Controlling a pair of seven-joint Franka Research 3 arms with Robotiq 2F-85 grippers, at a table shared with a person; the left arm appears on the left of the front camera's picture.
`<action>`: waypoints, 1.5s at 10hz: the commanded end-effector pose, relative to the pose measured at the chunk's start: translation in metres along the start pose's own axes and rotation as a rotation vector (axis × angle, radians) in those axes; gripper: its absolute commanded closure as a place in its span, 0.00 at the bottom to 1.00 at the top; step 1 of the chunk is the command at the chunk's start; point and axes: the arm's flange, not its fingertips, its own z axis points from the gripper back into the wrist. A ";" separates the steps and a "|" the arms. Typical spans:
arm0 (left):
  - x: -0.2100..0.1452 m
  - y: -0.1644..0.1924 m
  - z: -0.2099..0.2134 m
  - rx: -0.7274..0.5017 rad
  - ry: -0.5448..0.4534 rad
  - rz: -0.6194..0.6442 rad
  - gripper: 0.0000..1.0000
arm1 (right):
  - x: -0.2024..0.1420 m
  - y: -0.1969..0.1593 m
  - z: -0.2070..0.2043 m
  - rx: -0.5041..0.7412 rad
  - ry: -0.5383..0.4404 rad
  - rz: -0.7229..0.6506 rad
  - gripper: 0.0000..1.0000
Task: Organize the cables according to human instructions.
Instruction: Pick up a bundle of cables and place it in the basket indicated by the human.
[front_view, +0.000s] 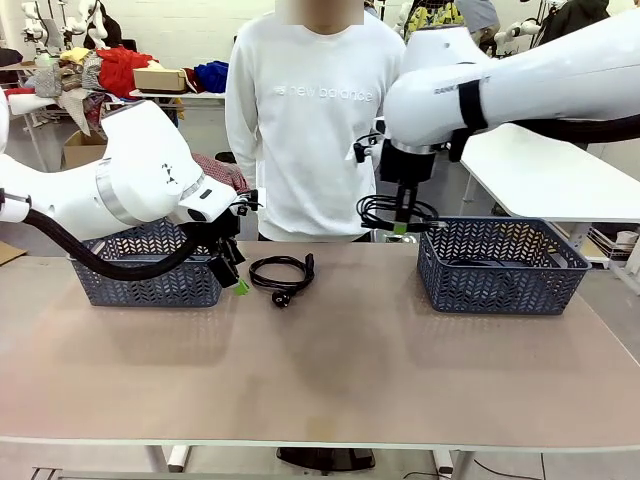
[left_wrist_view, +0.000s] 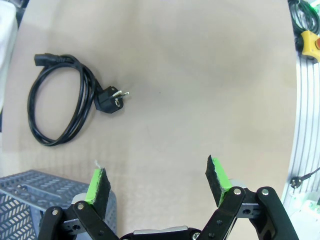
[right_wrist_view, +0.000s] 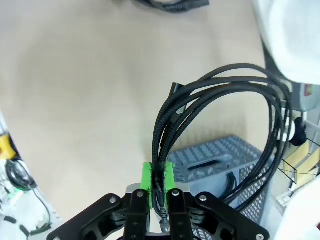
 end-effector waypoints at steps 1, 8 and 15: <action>-0.001 0.000 0.000 0.005 -0.001 0.000 0.00 | -0.041 0.006 -0.001 -0.021 -0.025 0.036 1.00; -0.001 0.000 0.000 0.005 -0.001 0.000 0.00 | -0.142 -0.042 -0.019 -0.028 -0.065 -0.074 1.00; -0.001 0.000 0.000 0.005 -0.001 0.000 0.00 | -0.178 -0.055 -0.050 -0.032 -0.063 -0.090 1.00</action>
